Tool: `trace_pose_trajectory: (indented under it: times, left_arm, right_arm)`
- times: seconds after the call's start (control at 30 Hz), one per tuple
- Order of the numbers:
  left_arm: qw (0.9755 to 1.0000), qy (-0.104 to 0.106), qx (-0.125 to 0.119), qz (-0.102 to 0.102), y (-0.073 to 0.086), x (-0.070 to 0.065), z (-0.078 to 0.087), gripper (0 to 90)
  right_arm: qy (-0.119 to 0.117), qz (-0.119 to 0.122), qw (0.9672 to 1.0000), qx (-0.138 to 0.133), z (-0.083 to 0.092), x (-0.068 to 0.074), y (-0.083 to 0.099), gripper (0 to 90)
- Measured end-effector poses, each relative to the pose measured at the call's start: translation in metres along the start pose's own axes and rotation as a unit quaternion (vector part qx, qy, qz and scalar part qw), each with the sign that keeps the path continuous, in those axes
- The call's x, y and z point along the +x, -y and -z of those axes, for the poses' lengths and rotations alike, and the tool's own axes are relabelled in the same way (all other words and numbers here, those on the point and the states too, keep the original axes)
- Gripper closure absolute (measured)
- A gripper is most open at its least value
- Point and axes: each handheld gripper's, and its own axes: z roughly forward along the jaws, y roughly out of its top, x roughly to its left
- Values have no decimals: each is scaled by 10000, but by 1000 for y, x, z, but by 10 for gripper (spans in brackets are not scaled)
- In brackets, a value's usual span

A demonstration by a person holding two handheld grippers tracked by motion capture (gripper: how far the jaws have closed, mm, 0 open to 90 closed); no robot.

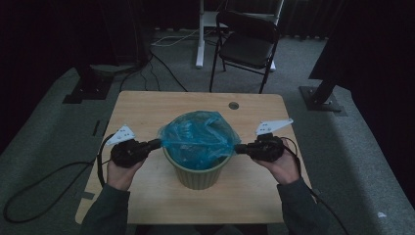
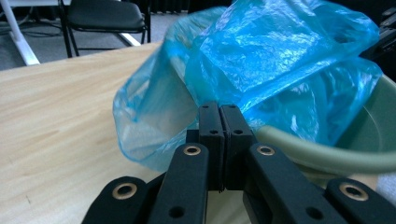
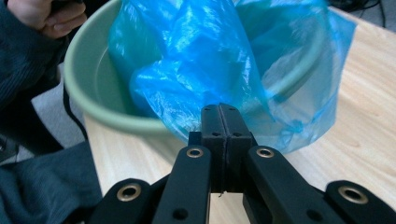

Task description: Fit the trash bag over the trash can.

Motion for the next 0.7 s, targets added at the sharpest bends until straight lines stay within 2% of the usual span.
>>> trace_pose_trajectory:
  times: [0.07, 0.27, 0.37, 0.7]
  left_arm:
    - [10000, 42, 56, -32, 4, -2, 0, 886]
    - [9998, 137, 130, 6, 13, -4, -2, 887]
    - [9997, 187, 142, 24, 14, -5, -5, 886]
    - [9997, 137, 117, 165, 10, 1, -15, 887]
  right_arm:
    - [-61, 47, 9999, 100, -2, 2, 3, 900]
    - [-252, 66, 9995, 160, -3, 5, 10, 900]
    - [-232, 68, 9996, 134, -4, 6, 11, 900]
    - [-86, -7, 10000, 21, -8, 3, 9, 899]
